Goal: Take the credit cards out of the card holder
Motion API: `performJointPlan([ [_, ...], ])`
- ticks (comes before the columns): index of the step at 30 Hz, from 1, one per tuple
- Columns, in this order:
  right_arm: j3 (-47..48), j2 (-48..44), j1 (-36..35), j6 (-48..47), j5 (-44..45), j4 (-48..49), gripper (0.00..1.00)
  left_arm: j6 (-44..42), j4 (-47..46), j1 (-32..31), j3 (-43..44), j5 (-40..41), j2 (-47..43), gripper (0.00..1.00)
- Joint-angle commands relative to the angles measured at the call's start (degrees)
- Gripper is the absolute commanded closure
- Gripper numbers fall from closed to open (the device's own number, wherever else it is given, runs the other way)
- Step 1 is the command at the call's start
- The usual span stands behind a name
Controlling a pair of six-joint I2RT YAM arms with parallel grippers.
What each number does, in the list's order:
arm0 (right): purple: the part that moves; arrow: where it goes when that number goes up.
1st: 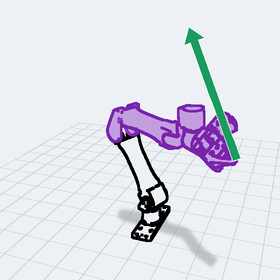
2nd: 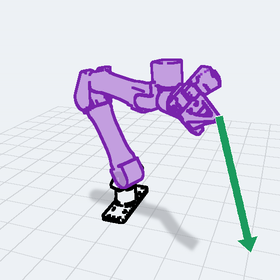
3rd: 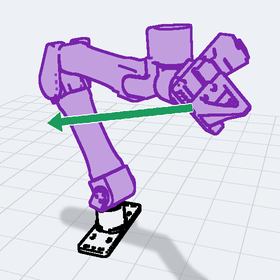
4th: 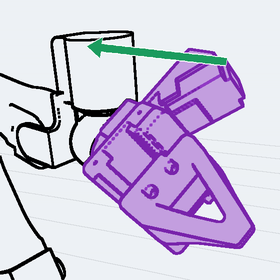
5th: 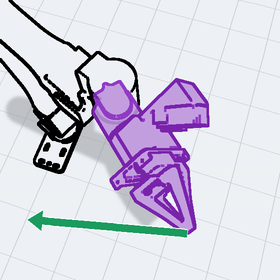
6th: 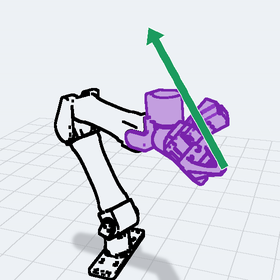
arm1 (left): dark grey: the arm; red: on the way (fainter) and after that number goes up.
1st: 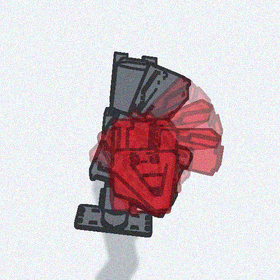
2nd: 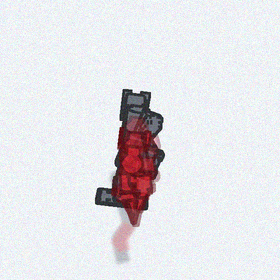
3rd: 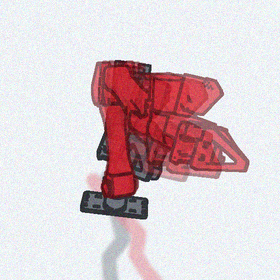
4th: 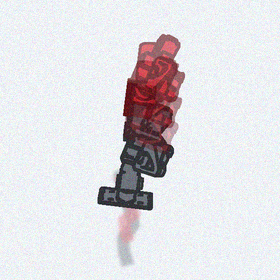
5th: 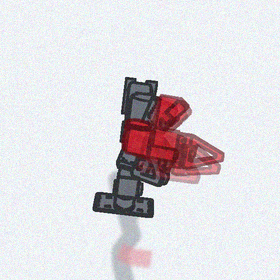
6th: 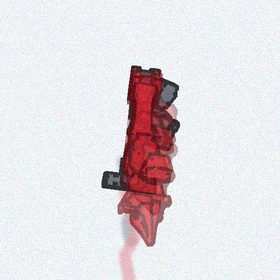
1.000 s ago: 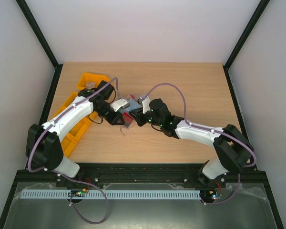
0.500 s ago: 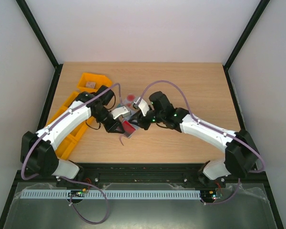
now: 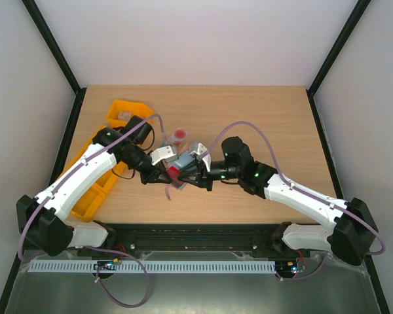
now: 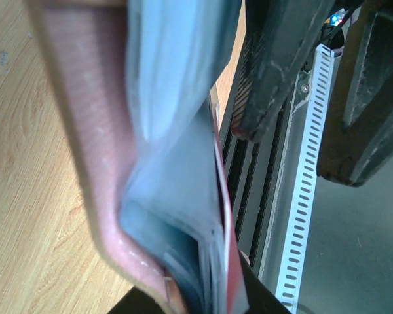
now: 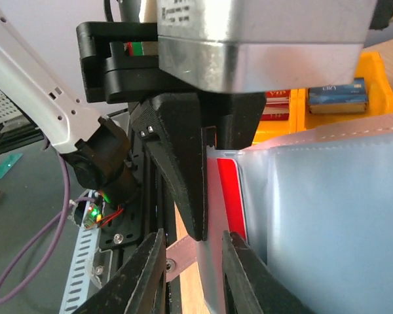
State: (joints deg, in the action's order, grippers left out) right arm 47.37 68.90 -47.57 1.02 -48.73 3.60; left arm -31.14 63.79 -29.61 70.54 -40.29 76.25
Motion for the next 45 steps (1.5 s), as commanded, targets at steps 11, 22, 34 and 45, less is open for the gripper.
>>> performJointPlan([
  [11,-0.11,-2.15,-2.67,-4.39,9.51,7.23,0.77,-3.15,2.34,-0.28,0.93,-1.50,-3.94,0.98],
  [22,5.38,5.12,-5.00,-7.21,6.13,0.79,0.83,-4.74,2.44,-0.25,1.58,-2.82,-3.86,0.98],
  [34,7.91,7.22,-7.99,-12.44,5.82,-5.60,0.84,-4.87,0.88,1.83,2.03,-6.52,-5.10,0.98],
  [45,7.02,6.57,-10.60,-12.59,4.91,-7.72,0.82,-4.44,-0.43,3.43,1.75,-7.18,-5.95,0.98],
])
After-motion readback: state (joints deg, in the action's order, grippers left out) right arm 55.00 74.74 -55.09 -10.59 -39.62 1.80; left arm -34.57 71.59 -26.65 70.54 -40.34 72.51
